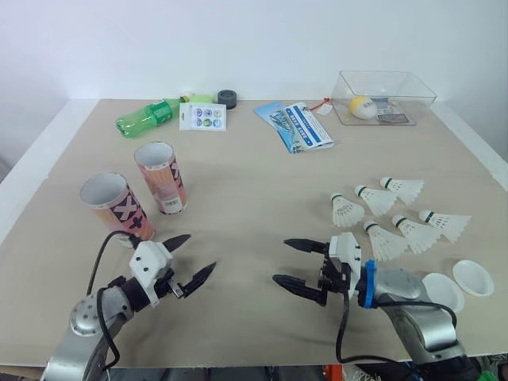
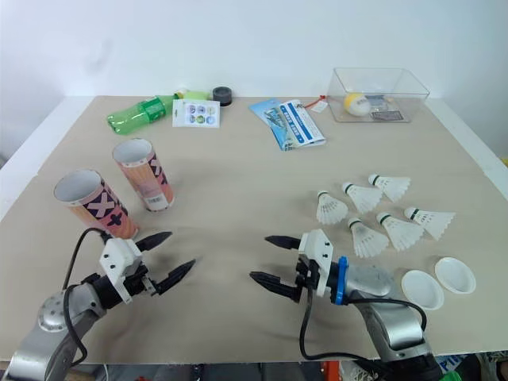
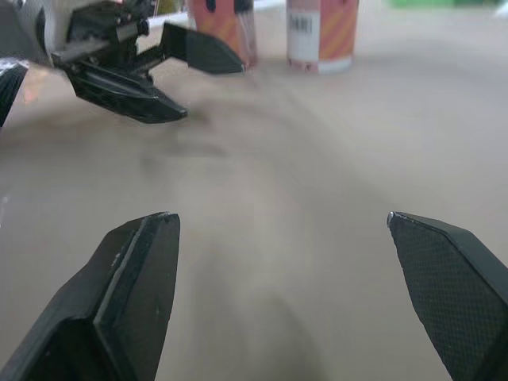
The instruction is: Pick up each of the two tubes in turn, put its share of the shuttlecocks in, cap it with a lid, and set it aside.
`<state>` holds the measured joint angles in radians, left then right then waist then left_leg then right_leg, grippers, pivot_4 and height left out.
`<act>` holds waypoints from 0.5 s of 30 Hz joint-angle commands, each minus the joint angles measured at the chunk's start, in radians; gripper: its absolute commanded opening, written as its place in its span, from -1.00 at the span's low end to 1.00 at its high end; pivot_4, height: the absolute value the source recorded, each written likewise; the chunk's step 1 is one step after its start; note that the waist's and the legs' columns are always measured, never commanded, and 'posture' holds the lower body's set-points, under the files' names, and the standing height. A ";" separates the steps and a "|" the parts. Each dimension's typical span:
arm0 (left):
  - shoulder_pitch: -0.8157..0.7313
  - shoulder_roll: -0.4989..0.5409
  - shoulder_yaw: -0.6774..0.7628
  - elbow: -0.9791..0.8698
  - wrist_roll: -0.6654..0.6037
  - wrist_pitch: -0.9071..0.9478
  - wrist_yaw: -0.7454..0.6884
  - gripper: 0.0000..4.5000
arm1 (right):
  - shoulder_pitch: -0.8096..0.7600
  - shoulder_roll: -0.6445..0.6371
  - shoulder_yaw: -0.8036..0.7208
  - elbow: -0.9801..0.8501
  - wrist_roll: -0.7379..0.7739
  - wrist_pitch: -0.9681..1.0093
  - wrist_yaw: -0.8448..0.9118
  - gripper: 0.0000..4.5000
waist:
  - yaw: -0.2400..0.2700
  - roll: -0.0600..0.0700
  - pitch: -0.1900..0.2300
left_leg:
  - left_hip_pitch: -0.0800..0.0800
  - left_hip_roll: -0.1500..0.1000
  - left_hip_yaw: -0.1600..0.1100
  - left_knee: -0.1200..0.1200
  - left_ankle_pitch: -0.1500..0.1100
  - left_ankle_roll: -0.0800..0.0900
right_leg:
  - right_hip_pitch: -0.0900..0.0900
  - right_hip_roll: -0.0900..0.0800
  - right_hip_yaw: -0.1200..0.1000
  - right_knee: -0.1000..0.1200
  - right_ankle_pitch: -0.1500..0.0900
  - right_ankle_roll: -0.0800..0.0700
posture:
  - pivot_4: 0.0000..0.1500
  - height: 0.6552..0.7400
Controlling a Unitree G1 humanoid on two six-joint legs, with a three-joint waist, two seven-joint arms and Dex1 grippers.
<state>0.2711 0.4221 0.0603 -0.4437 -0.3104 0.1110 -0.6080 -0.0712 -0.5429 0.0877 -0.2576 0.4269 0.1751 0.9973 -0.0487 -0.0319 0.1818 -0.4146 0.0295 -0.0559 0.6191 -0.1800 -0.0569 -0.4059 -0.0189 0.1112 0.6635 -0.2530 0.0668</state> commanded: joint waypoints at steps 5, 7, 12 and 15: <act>0.308 -0.196 0.106 -0.262 0.067 -0.027 0.272 1.00 | -0.116 0.037 0.039 -0.008 -0.004 0.022 -0.011 0.99 | 0.000 -0.002 0.001 | 0.000 0.000 0.001 0.000 -0.001 -0.001 | 0.000 0.000 0.001 0.000 -0.001 0.000 | 1.00 1.00; 0.333 -0.250 0.125 -0.267 0.075 -0.018 0.336 1.00 | -0.127 0.040 0.049 0.001 -0.006 0.023 0.000 0.99 | 0.006 -0.002 0.001 | 0.000 0.000 0.000 0.001 -0.001 -0.001 | 0.000 0.000 0.000 0.000 -0.001 0.000 | 1.00 1.00; 0.248 -0.323 0.193 -0.203 0.045 0.031 0.452 1.00 | -0.165 0.040 0.062 0.050 -0.020 0.006 0.021 0.99 | 0.001 -0.004 0.002 | 0.000 -0.002 0.001 0.007 -0.002 -0.002 | -0.002 -0.003 0.000 -0.001 -0.001 0.000 | 1.00 1.00; 0.154 -0.306 0.222 -0.145 0.023 0.060 0.460 1.00 | -0.183 0.045 0.064 0.067 -0.021 0.000 0.029 0.99 | 0.000 -0.004 0.002 | 0.000 -0.002 0.002 0.008 -0.002 -0.001 | -0.002 -0.004 0.000 -0.001 -0.001 0.000 | 1.00 1.00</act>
<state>0.4433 0.1025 0.2561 -0.5987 -0.2706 0.1625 -0.1573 -0.2305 -0.5019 0.1563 -0.1785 0.4057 0.1945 1.0184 -0.0484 -0.0360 0.1838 -0.4149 0.0271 -0.0542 0.6270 -0.1816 -0.0584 -0.4074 -0.0228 0.1108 0.6627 -0.2535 0.0668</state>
